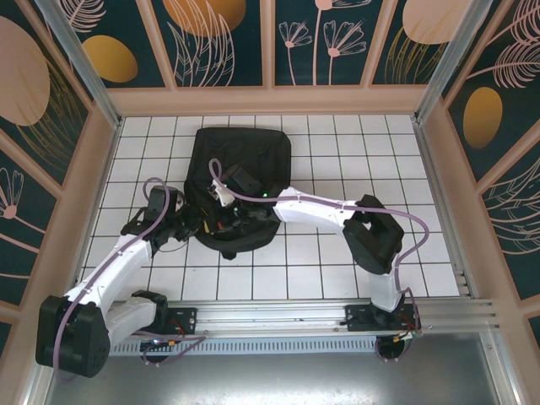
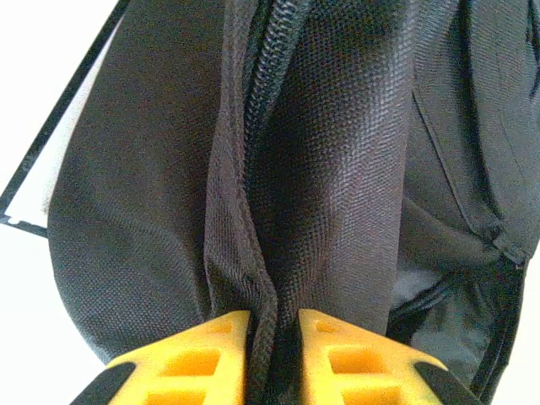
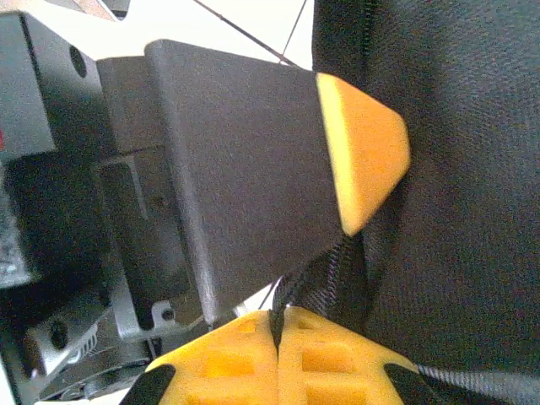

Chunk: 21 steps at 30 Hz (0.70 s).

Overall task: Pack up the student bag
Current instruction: Zip the student bag at the center of the table.

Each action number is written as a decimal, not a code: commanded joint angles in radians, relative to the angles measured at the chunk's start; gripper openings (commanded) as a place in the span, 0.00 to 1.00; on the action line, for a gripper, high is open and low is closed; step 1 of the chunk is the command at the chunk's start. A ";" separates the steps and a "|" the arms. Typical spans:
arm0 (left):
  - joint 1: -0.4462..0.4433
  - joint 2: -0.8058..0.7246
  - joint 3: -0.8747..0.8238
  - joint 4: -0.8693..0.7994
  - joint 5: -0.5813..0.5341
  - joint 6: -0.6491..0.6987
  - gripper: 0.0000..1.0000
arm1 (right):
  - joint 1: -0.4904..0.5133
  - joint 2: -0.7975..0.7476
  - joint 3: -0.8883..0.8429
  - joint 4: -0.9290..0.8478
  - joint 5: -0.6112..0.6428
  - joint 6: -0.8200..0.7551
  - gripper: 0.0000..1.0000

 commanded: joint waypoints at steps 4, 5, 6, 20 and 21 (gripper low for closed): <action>-0.005 -0.019 -0.024 -0.016 -0.096 0.050 0.00 | 0.003 -0.108 -0.070 -0.005 0.047 -0.034 0.00; -0.006 -0.023 -0.016 -0.029 -0.113 0.057 0.00 | 0.005 -0.117 -0.079 -0.017 0.056 -0.042 0.00; -0.004 -0.028 -0.011 -0.039 -0.138 0.066 0.00 | 0.008 -0.129 -0.093 -0.029 0.065 -0.051 0.00; 0.005 -0.025 0.035 -0.091 -0.253 0.119 0.00 | 0.014 -0.274 -0.269 -0.215 0.199 -0.191 0.00; 0.007 -0.030 0.037 -0.096 -0.261 0.122 0.00 | 0.006 -0.283 -0.280 -0.222 0.201 -0.196 0.00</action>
